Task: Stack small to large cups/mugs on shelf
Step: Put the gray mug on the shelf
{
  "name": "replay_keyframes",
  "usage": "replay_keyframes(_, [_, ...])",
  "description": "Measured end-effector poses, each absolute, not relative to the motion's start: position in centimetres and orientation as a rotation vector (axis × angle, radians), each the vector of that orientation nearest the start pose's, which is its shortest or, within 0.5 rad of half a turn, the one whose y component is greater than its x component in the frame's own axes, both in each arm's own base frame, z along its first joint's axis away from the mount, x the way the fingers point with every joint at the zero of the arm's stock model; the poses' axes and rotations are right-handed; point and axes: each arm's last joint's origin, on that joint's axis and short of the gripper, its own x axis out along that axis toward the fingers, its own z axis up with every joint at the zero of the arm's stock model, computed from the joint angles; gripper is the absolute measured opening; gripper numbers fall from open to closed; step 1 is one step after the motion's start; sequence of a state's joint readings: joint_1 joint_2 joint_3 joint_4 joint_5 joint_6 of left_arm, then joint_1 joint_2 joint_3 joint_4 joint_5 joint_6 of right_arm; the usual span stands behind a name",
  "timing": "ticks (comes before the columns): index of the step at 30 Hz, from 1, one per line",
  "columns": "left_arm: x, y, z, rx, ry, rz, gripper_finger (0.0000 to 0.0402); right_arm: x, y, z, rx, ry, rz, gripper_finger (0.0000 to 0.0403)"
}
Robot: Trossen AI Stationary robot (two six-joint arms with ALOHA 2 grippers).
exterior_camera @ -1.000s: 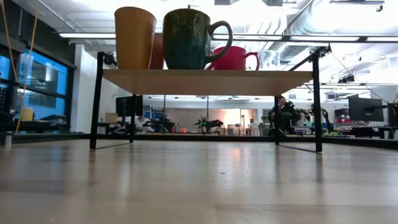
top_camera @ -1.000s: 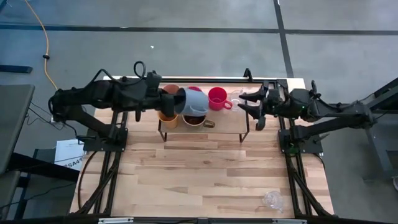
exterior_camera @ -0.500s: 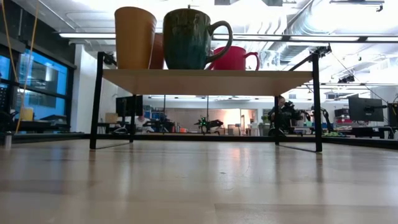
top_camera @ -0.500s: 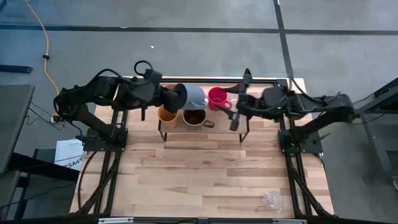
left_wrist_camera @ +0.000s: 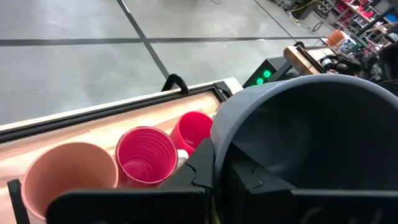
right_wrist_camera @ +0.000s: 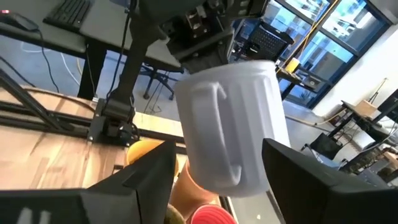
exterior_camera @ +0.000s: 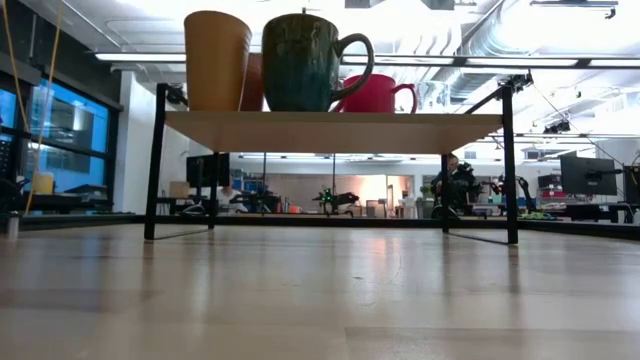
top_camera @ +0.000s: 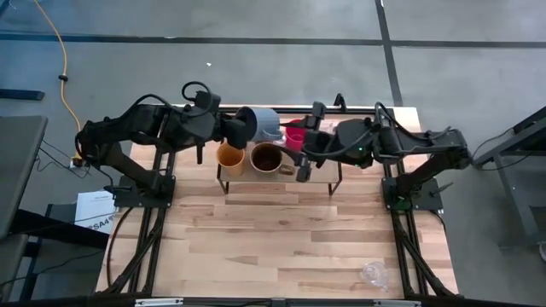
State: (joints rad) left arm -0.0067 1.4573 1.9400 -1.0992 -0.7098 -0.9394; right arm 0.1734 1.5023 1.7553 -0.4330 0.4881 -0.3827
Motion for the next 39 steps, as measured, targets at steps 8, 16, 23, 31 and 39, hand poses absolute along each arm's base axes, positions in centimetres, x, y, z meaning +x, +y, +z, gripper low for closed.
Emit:
replay_keyframes(8, [25.57,1.72,47.98,-0.655,0.218,0.889,0.0000,31.74,4.34,47.16,-0.430,0.214,-0.277,0.0148])
replay_keyframes(16, [25.74,1.70,48.22,-0.658,0.199,0.869,0.0000,31.77,4.36,47.26,-0.387,0.196,-0.279,0.0104])
replay_keyframes(23, [25.74,1.68,48.18,-0.659,0.209,0.862,0.0000,31.74,4.65,47.29,-0.390,0.191,-0.264,0.0057])
replay_keyframes(31, [25.75,1.72,48.28,-0.627,0.205,0.866,0.0035,31.78,4.65,47.24,-0.356,0.187,-0.266,0.0022])
replay_keyframes(39, [25.29,1.71,48.62,-0.605,0.206,0.851,0.0141,31.66,4.57,47.30,-0.359,0.199,-0.276,0.0019])
